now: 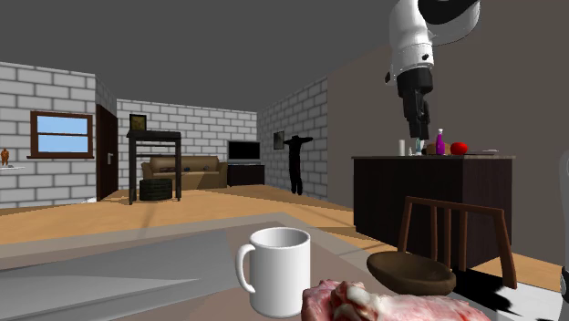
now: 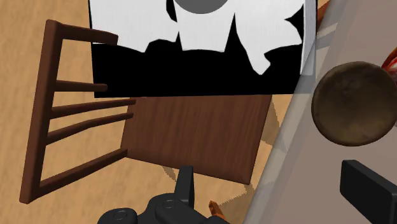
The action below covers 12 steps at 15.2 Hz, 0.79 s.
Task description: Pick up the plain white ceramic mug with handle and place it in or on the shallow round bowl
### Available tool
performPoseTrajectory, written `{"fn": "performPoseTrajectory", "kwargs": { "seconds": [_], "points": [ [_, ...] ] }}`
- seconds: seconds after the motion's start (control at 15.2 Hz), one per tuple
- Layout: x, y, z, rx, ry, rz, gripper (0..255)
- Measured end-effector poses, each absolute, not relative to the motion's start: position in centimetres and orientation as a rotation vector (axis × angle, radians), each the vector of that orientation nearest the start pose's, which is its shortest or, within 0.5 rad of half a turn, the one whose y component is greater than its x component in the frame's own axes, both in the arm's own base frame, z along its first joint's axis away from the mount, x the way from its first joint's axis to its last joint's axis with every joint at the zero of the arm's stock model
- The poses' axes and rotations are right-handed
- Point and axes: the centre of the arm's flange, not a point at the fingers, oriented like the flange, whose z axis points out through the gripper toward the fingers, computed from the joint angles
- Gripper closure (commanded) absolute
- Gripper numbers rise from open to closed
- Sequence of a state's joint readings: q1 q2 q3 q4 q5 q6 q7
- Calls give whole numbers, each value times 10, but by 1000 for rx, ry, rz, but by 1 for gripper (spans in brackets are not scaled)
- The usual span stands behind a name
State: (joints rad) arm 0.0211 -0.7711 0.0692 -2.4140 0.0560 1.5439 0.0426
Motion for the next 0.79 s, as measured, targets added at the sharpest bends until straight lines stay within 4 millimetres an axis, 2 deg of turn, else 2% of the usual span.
{"fn": "performPoseTrajectory", "kwargs": {
  "seconds": [0.13, 0.33, 0.79],
  "points": [
    [305, 43, 553, -3136, -38, 156, 0],
    [318, 68, 542, -3137, -38, 145, 0],
    [341, 150, 500, -3139, -33, 117, 0]
  ]
}}
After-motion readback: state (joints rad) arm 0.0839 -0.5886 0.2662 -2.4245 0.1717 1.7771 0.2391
